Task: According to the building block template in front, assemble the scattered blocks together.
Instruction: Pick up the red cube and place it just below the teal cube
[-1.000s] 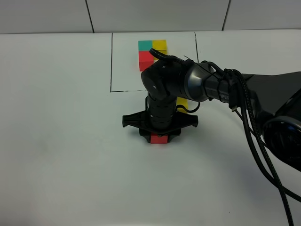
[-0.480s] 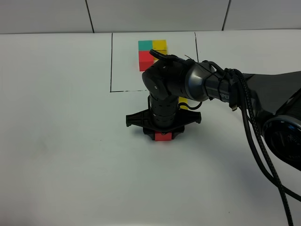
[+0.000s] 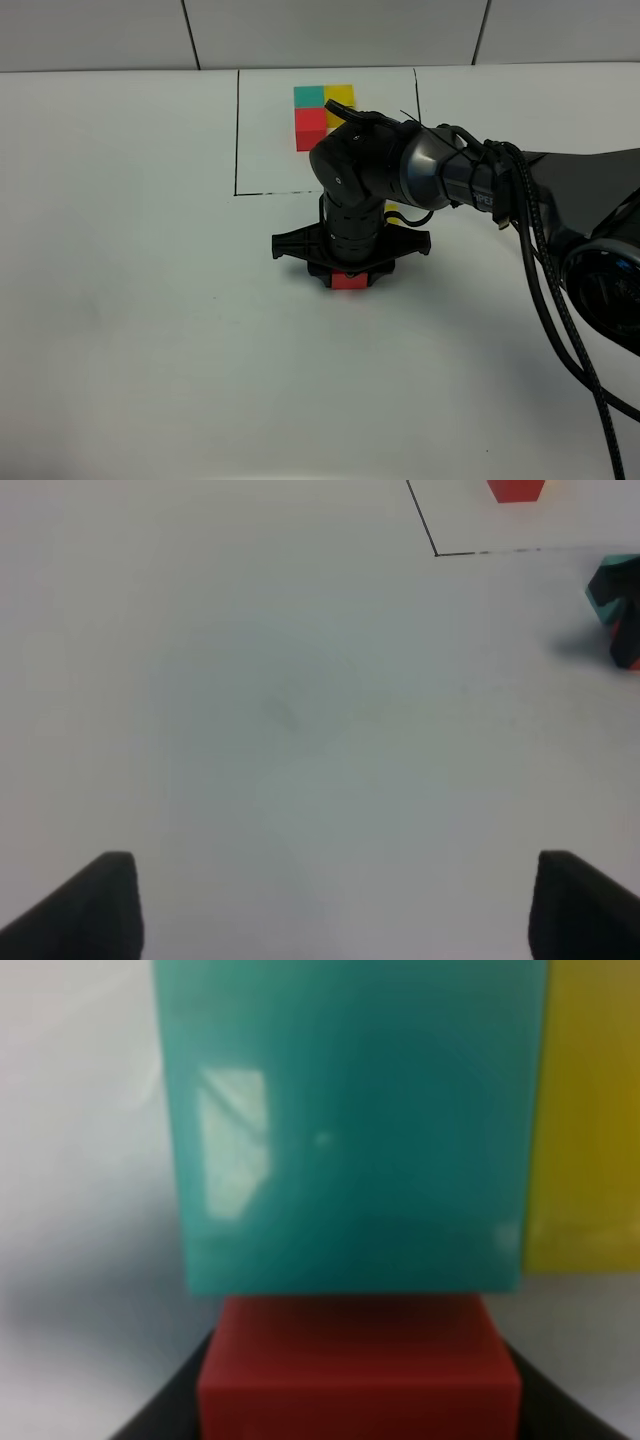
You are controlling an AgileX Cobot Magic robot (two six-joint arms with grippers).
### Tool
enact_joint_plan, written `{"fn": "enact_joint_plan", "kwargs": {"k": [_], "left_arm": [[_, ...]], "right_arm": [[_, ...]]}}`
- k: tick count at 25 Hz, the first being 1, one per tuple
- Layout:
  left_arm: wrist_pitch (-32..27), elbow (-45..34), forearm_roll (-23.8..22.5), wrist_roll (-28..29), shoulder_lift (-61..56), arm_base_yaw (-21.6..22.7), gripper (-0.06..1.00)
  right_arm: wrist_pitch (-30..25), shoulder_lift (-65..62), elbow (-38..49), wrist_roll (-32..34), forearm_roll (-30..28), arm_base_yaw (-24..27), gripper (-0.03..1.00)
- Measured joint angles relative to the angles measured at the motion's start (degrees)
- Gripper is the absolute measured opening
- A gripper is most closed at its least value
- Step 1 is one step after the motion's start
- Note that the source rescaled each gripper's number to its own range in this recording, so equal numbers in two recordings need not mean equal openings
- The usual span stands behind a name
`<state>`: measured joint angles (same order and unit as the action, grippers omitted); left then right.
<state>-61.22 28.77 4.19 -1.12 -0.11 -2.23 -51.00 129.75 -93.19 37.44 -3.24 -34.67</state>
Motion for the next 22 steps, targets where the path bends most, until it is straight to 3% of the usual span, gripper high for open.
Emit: {"fn": "enact_joint_plan", "kwargs": {"k": [22], "left_arm": [[0.00, 0.00, 0.00, 0.00, 0.00, 0.00, 0.71]], "right_arm": [[1.50, 0.00, 0.00, -1.12, -1.49, 0.06, 0.01]]}}
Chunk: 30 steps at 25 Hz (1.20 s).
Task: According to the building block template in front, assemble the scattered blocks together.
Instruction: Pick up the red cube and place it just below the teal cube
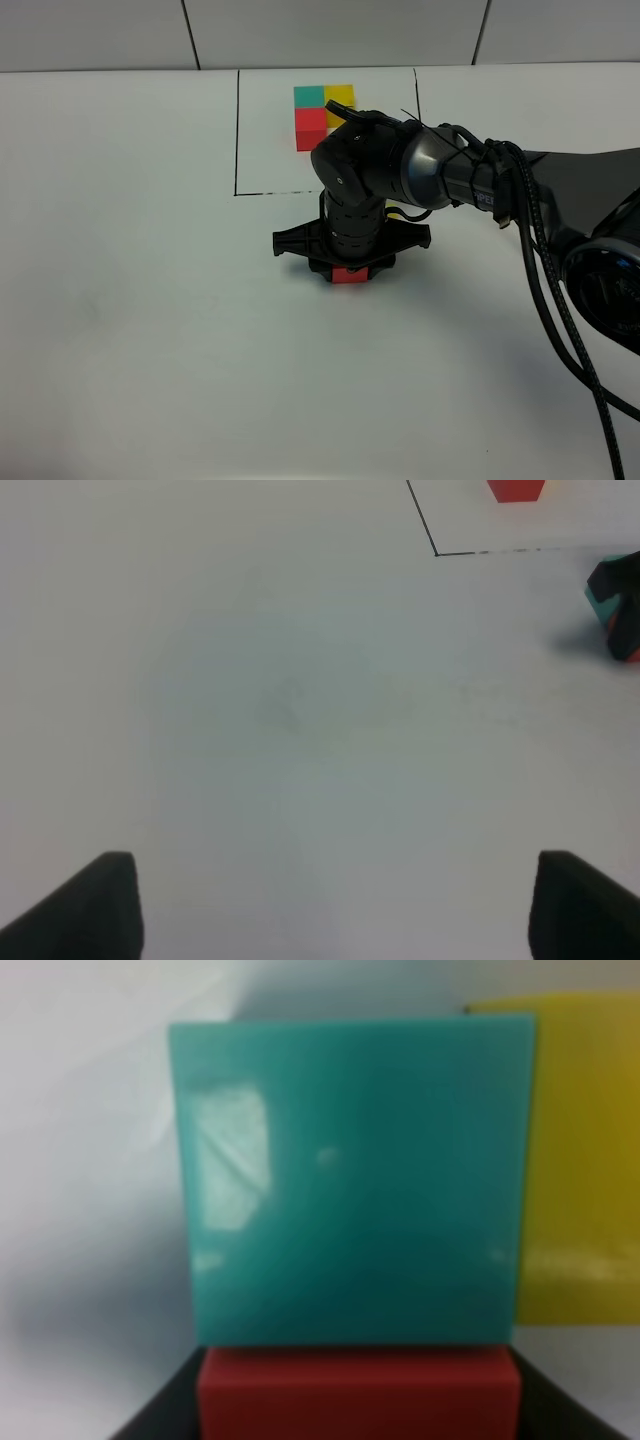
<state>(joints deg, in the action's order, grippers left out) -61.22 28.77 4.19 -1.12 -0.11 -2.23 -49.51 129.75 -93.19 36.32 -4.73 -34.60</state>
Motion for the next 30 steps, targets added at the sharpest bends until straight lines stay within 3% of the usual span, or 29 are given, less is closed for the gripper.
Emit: {"fn": "enact_joint_plan", "kwargs": {"k": [23, 30], "left_arm": [[0.00, 0.00, 0.00, 0.00, 0.00, 0.00, 0.71], [0.00, 0.00, 0.00, 0.00, 0.00, 0.00, 0.71]], "right_arm": [[0.26, 0.00, 0.00, -2.64, 0.00, 0.05, 0.01], [1.32, 0.00, 0.00, -3.87, -0.18, 0.05, 0.15]]}}
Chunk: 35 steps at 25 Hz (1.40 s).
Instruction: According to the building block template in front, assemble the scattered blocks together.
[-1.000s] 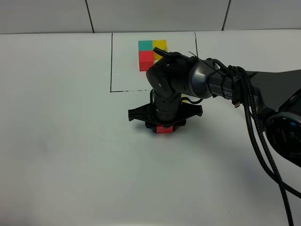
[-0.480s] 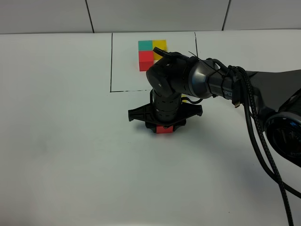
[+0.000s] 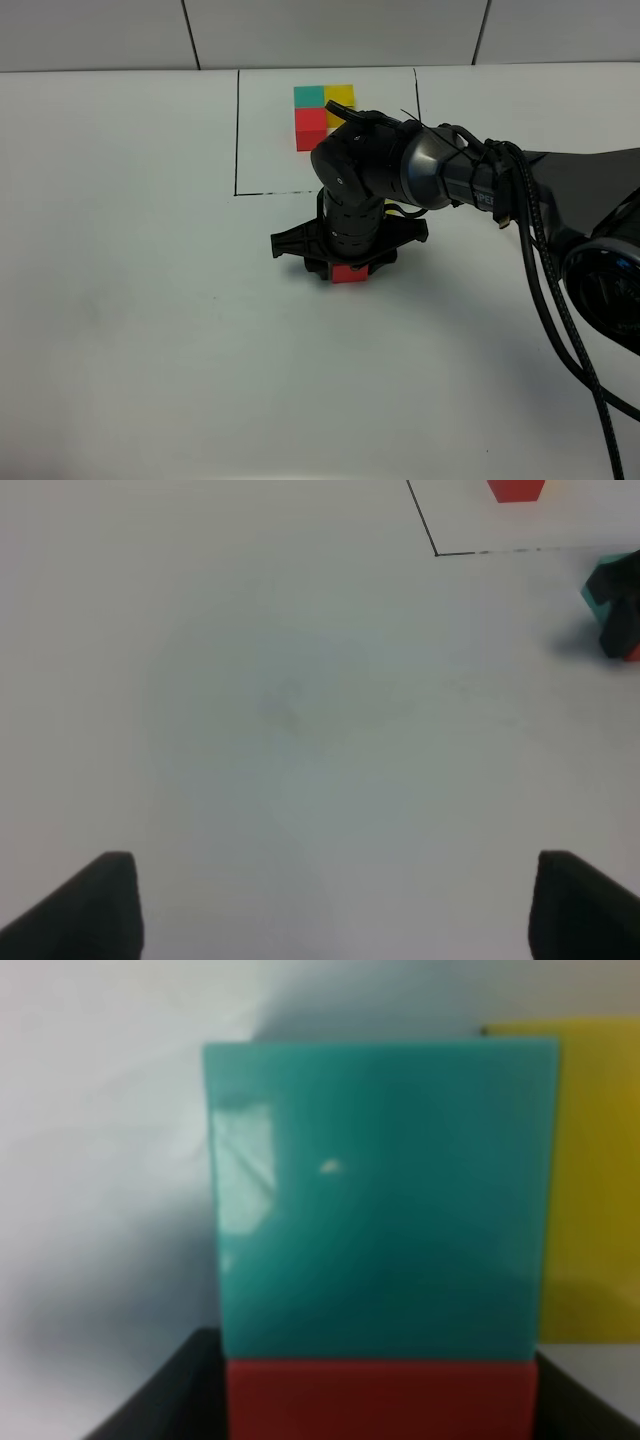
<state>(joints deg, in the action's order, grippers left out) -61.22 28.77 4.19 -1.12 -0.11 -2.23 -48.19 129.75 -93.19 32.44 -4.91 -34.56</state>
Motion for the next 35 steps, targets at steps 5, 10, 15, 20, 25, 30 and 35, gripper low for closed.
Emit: {"fn": "enact_joint_plan", "kwargs": {"k": [5, 10, 15, 20, 25, 30, 35], "left_arm": [[0.00, 0.00, 0.00, 0.00, 0.00, 0.00, 0.71], [0.00, 0.00, 0.00, 0.00, 0.00, 0.00, 0.71], [0.00, 0.00, 0.00, 0.00, 0.00, 0.00, 0.71], [0.00, 0.00, 0.00, 0.00, 0.00, 0.00, 0.71], [0.00, 0.00, 0.00, 0.00, 0.00, 0.00, 0.71], [0.00, 0.00, 0.00, 0.00, 0.00, 0.00, 0.71], [0.00, 0.00, 0.00, 0.00, 0.00, 0.00, 0.71]], "right_arm": [[0.29, 0.00, 0.00, -0.50, 0.00, 0.00, 0.20], [0.35, 0.00, 0.00, -0.62, 0.00, 0.07, 0.26], [-0.98, 0.00, 0.00, -2.33, 0.00, 0.47, 0.63], [-1.81, 0.00, 0.00, -2.64, -0.06, 0.58, 0.97], [-2.46, -1.25, 0.05, -3.56, 0.14, 0.58, 1.00], [-4.55, -5.78, 0.05, -6.47, 2.44, 0.58, 1.00], [-6.85, -11.26, 0.05, -9.45, 4.91, 0.58, 0.99]]}}
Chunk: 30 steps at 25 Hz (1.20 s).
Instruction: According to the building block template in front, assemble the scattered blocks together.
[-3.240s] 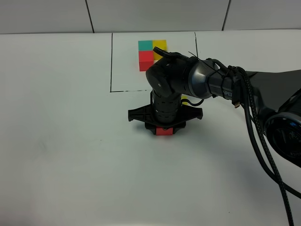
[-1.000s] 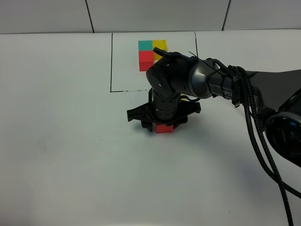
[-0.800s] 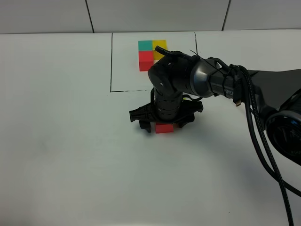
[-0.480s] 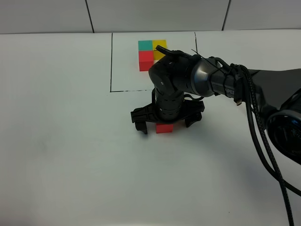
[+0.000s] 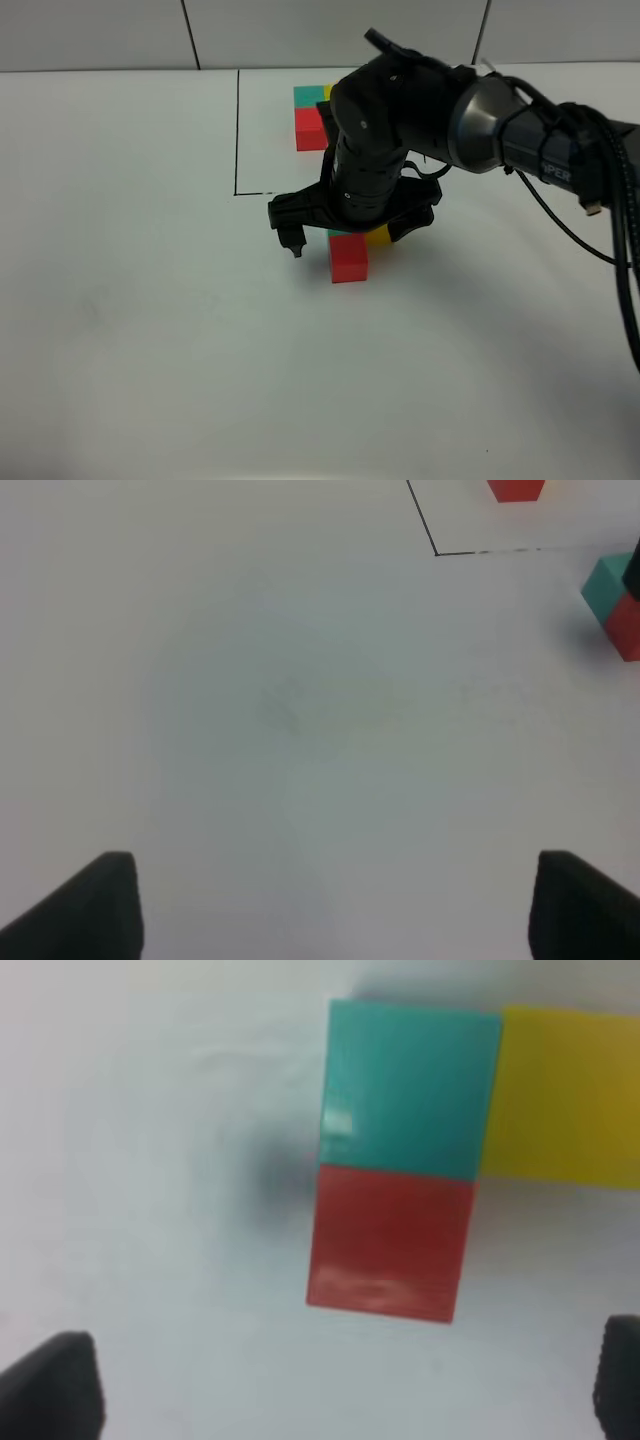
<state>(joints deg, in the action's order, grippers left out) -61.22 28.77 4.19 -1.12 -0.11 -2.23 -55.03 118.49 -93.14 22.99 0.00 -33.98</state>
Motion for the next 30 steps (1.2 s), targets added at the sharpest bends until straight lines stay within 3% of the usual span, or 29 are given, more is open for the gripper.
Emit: {"fn": "enact_joint_plan", "kwargs": {"k": [5, 9, 17, 22, 30], "left_arm": [[0.00, 0.00, 0.00, 0.00, 0.00, 0.00, 0.71], [0.00, 0.00, 0.00, 0.00, 0.00, 0.00, 0.71], [0.00, 0.00, 0.00, 0.00, 0.00, 0.00, 0.71], [0.00, 0.00, 0.00, 0.00, 0.00, 0.00, 0.71], [0.00, 0.00, 0.00, 0.00, 0.00, 0.00, 0.71]], "right_arm": [[0.35, -4.30, 1.31, -3.40, 0.00, 1.02, 0.97], [0.30, -5.11, 1.64, -6.28, 0.00, 5.41, 0.93], [0.18, -5.56, 1.71, -17.58, 7.07, 19.50, 0.88], [-1.33, -7.79, 1.71, -23.52, 7.86, 27.60, 0.87], [-10.45, -17.65, 1.81, -26.69, 8.05, 28.83, 0.85]]}}
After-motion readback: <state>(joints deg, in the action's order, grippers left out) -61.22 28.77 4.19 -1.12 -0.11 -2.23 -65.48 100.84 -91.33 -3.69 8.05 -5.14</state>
